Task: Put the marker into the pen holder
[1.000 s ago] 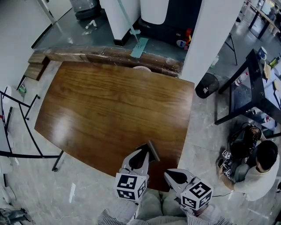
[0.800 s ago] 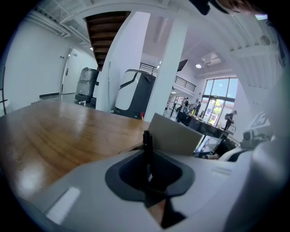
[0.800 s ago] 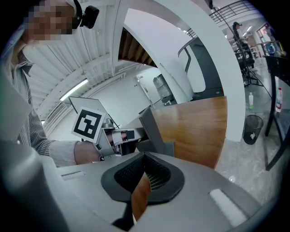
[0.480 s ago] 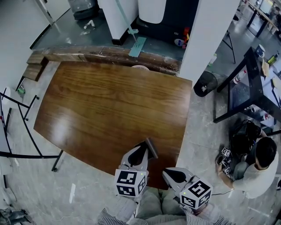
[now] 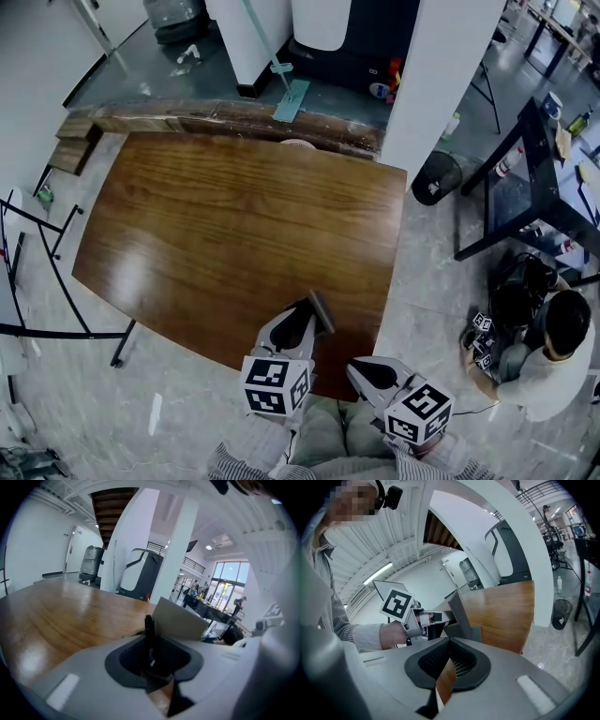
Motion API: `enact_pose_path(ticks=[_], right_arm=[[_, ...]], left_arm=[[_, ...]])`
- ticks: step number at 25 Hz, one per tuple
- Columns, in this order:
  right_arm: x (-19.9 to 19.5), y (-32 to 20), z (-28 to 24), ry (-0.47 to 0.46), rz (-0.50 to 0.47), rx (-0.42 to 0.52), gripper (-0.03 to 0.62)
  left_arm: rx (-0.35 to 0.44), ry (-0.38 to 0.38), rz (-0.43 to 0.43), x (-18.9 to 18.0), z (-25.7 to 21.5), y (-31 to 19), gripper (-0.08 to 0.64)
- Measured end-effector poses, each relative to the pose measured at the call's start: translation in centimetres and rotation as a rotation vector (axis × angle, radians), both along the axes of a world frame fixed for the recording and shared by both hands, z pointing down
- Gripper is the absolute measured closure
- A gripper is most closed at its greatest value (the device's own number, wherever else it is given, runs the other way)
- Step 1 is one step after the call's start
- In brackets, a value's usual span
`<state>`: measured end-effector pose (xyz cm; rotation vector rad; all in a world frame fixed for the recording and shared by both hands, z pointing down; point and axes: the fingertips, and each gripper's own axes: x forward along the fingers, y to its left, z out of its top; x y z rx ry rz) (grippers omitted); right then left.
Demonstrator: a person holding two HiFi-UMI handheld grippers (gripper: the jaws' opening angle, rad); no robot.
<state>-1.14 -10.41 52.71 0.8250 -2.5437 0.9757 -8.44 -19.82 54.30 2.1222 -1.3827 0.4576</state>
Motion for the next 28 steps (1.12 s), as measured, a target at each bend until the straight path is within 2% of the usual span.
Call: enact_pose_path(ticks=[16,22,28], right_arm=[[1.2,0.3,-1.0,-0.006,0.025,0.037,0.592],[1.4,0.8,-1.8,-0.009,0.015,0.057,0.592],[1.3,1.1,-3.1,-0.014,-0.006,0.092,0.592]], left_arm=[[0.024,-0.039,-0.045,-0.8,-1.0,0.6,0.384],[0.038,-0.053,-0.070,-1.3,-1.8,1.3,0.370],[0.061,-0.026,-0.064,-1.1,-3.3,2.6,0.380]])
